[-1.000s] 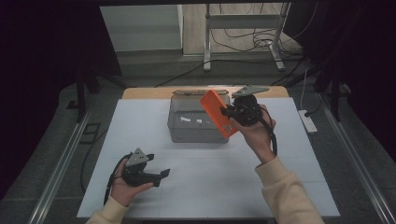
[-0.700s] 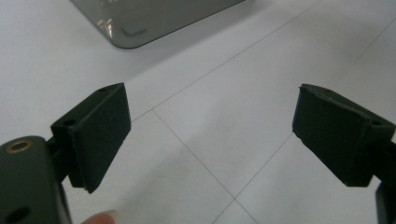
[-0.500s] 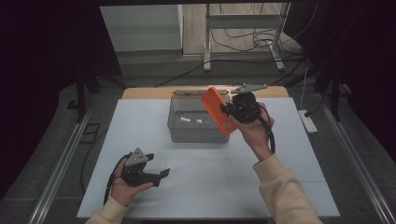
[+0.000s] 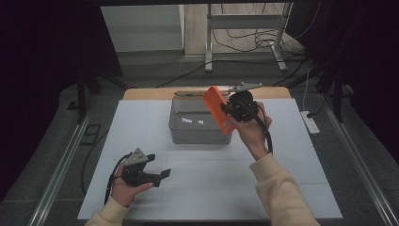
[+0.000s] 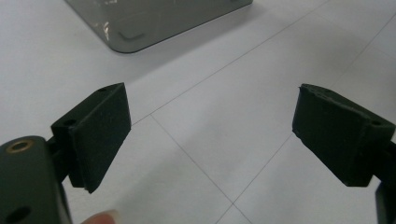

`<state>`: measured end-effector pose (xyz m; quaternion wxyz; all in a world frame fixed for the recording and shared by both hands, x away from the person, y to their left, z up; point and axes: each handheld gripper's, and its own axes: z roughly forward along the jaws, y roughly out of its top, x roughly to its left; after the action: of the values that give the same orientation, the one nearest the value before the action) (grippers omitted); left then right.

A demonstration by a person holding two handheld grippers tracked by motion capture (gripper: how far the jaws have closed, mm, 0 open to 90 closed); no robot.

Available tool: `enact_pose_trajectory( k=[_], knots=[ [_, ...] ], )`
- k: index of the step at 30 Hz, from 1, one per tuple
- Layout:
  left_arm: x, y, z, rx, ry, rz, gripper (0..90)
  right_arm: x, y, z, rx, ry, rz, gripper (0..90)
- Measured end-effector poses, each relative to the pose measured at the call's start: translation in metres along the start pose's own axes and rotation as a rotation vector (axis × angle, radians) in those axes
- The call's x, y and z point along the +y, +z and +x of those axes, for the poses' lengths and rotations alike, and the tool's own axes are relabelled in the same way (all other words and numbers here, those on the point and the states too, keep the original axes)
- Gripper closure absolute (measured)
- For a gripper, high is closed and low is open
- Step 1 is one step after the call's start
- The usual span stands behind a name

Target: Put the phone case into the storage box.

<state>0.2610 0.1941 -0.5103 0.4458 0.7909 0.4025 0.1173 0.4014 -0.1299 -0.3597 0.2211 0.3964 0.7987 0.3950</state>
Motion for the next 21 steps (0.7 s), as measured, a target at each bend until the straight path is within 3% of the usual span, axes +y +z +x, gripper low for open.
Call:
enact_pose_trajectory(
  k=[5,21],
  knots=[
    [0.000,0.001,-0.001,0.010,0.030,0.013,11.5,0.004,0.003,0.003,-0.012,0.000,0.006,80.1],
    [0.000,-0.001,0.001,0.003,0.004,0.001,11.7,0.014,0.011,0.000,-0.050,0.023,0.028,80.0]
  ],
)
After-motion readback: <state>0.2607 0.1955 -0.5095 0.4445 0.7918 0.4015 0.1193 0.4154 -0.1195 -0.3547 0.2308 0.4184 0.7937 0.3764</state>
